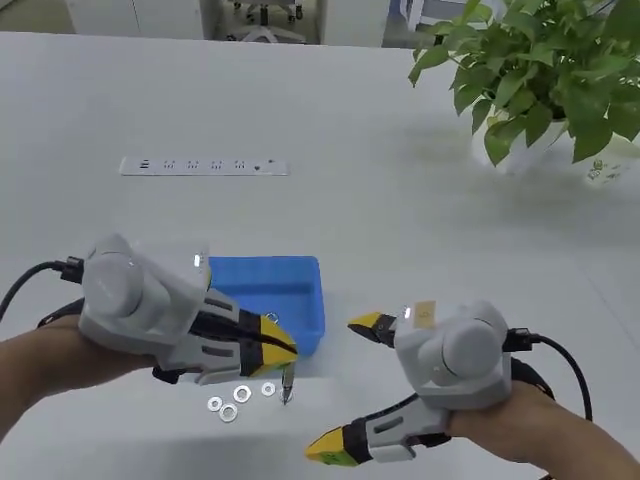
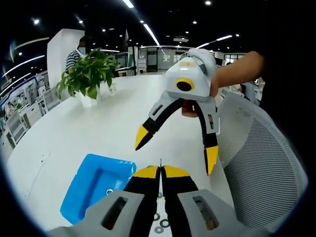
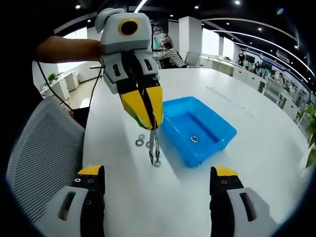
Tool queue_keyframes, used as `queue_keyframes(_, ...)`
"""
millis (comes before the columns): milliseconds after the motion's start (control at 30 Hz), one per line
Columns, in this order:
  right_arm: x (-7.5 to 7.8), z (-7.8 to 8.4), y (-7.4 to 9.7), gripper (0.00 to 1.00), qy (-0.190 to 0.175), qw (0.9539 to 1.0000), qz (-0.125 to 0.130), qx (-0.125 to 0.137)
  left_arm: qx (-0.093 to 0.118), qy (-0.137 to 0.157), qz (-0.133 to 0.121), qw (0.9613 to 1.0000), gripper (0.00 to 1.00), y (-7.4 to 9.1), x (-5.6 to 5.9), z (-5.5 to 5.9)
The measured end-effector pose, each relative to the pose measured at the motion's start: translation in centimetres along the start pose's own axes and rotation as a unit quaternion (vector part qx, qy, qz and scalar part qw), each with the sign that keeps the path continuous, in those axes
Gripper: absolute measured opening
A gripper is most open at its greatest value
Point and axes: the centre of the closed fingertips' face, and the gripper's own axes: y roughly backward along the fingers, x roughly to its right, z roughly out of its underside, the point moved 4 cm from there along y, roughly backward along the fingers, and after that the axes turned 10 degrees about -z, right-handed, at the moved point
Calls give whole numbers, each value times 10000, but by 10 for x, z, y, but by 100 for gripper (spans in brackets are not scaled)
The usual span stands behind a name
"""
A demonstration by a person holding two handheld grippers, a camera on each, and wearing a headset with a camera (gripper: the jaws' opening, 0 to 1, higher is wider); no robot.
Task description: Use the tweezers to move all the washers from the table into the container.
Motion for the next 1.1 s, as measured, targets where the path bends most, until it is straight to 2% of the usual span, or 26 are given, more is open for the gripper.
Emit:
queue_keyframes(267, -3, -5, -8, 76, 219, 9996, -194, 0, -13, -83, 82, 9999, 5, 1, 2, -1)
queue_keyframes(367, -5, -6, -12, 67, 354, 9989, -316, -39, -27, -112, 112, 9999, 5, 1, 2, -1)
queue_keyframes(467, -7, -5, -16, 54, 513, 9977, -415, -144, -43, -158, 161, 9997, 5, 1, 2, 0)
queue_keyframes(700, -4, -9, -22, 38, 775, 9955, -505, -215, -118, -275, 304, 9991, 5, 0, 0, 0)
queue_keyframes(1100, 4, -15, -34, 24, 902, 9934, -671, -237, -199, -267, 444, 9985, 5, -2, -2, 1)
